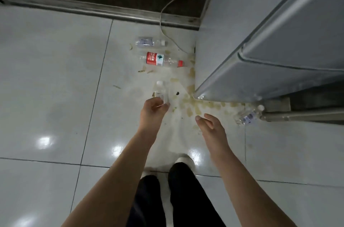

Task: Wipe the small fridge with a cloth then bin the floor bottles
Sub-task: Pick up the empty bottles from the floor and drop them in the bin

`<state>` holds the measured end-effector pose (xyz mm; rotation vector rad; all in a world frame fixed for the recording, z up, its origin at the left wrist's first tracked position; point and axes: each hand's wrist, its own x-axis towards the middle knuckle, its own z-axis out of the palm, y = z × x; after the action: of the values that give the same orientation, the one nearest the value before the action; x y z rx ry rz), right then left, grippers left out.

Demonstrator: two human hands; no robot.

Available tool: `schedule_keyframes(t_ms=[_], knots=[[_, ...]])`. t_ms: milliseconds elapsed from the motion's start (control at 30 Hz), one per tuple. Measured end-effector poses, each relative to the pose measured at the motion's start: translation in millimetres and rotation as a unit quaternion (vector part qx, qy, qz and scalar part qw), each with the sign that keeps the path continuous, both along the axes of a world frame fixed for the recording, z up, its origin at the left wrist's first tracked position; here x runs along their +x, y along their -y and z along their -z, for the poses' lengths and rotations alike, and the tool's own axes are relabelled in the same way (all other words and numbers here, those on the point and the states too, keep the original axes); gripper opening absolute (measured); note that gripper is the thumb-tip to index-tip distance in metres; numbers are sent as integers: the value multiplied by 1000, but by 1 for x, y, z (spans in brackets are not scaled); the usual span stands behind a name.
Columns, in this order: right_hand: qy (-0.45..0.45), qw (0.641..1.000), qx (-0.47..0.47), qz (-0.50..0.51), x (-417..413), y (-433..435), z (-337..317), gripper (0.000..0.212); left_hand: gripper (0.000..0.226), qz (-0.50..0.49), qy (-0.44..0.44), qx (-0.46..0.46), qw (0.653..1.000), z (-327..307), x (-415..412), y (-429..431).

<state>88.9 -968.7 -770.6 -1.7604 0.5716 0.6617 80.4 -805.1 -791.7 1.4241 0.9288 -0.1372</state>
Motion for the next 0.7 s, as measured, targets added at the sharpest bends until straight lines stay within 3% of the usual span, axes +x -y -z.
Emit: schedule_keyframes(t_ms=[133, 300, 600, 700], knots=[[-2, 1000, -13, -12, 4, -2, 86, 48, 19, 9, -49, 45, 998, 101, 13, -18], [2, 1000, -15, -13, 11, -2, 165, 47, 58, 67, -110, 127, 984, 202, 34, -37], [22, 999, -13, -21, 33, -10, 262, 57, 77, 180, -93, 261, 944, 300, 76, -47], [42, 999, -14, 8, 39, -7, 275, 55, 78, 215, -133, 274, 928, 314, 85, -52]])
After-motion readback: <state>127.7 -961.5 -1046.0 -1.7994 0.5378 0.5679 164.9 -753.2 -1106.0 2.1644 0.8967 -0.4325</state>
